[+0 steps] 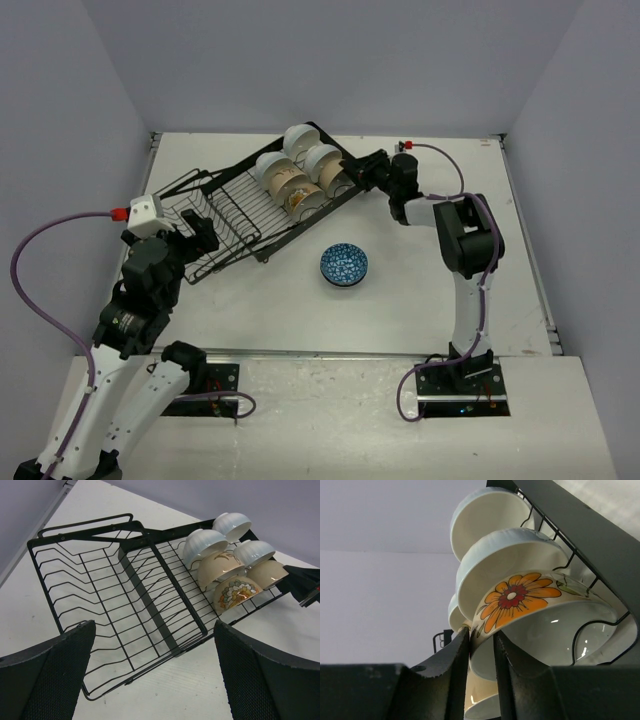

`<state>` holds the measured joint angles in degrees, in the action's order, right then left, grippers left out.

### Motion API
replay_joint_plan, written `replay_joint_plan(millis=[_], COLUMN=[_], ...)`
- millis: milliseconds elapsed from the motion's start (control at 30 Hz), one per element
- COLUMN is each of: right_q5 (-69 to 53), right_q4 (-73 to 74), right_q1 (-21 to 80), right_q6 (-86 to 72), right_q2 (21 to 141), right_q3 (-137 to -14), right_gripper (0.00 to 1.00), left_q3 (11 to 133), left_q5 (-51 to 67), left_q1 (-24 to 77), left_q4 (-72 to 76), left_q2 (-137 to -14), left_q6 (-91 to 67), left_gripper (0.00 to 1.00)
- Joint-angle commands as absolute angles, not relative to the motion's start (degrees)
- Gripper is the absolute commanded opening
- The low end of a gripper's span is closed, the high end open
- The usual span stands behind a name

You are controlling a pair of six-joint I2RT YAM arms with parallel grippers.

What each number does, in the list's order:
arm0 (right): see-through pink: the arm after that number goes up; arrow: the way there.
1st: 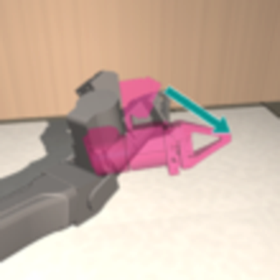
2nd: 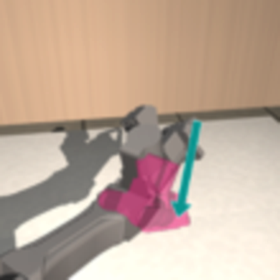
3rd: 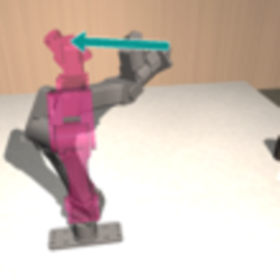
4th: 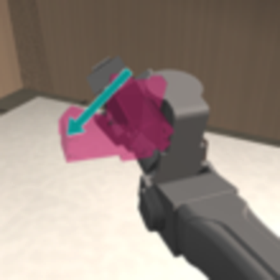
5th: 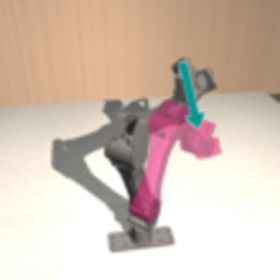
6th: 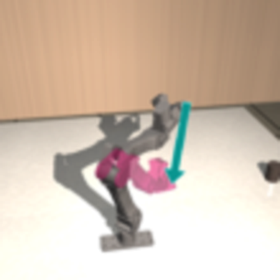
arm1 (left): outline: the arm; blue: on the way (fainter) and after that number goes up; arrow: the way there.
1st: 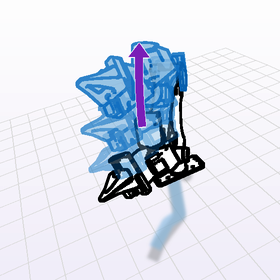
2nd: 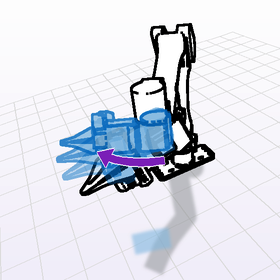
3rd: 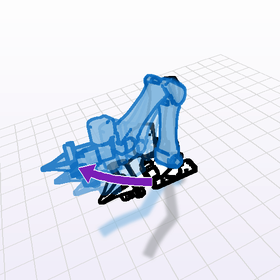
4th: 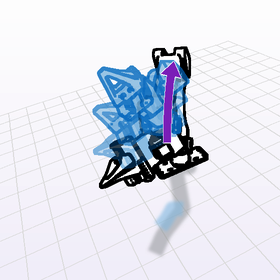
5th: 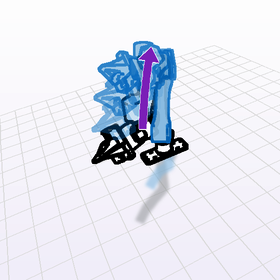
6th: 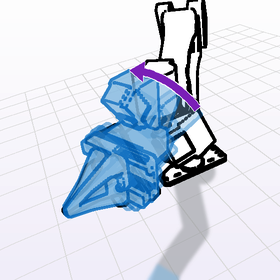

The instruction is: Unload the bowls from the dish rack

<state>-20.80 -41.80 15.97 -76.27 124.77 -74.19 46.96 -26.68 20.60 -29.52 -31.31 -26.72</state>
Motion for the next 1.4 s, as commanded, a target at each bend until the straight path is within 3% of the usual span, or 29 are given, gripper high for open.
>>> replay_joint_plan(millis=[0,133,233,267,500,833,1033,1367], right_q5=[-20.92,-21.71,-22.85,-22.94,-21.45,-19.69,-21.18,-22.06], right_q4=[-44.99,-48.95,-51.59,-52.55,-55.71,-71.97,-83.83,-87.98], right_q1=[16.61,16.61,16.61,16.61,16.61,16.52,16.26,15.73], right_q6=[-80.15,-85.24,-88.06,-88.41,-89.12,-95.0,-100.01,-99.58], right_q2=[126.03,127.79,129.46,129.64,127.44,129.9,135.16,133.07], right_q3=[-75.15,-74.53,-75.06,-74.88,-71.55,-68.82,-73.2,-72.43], right_gripper=[0.26,0.23,0.17,0.1,0.0,0.0,0.0,0.0], left_q3=[46.41,46.32,46.32,46.23,46.14,46.06,46.05,46.05], left_q5=[-25.58,-24.96,-24.52,-24.52,-24.08,-23.73,-23.73,-23.29], left_q1=[19.95,19.78,19.69,19.6,19.51,19.42,19.42,19.25], left_q4=[-26.63,-26.46,-26.28,-26.28,-26.1,-25.93,-26.01,-25.84], left_q2=[-30.85,-30.76,-30.67,-30.76,-30.41,-30.32,-30.15,-30.23], left_q6=[-24.87,-24.7,-24.61,-24.61,-24.52,-24.43,-24.35,-24.26], left_gripper=[1.0,1.0,1.0,1.0,1.0,1.0,1.0,1.0])
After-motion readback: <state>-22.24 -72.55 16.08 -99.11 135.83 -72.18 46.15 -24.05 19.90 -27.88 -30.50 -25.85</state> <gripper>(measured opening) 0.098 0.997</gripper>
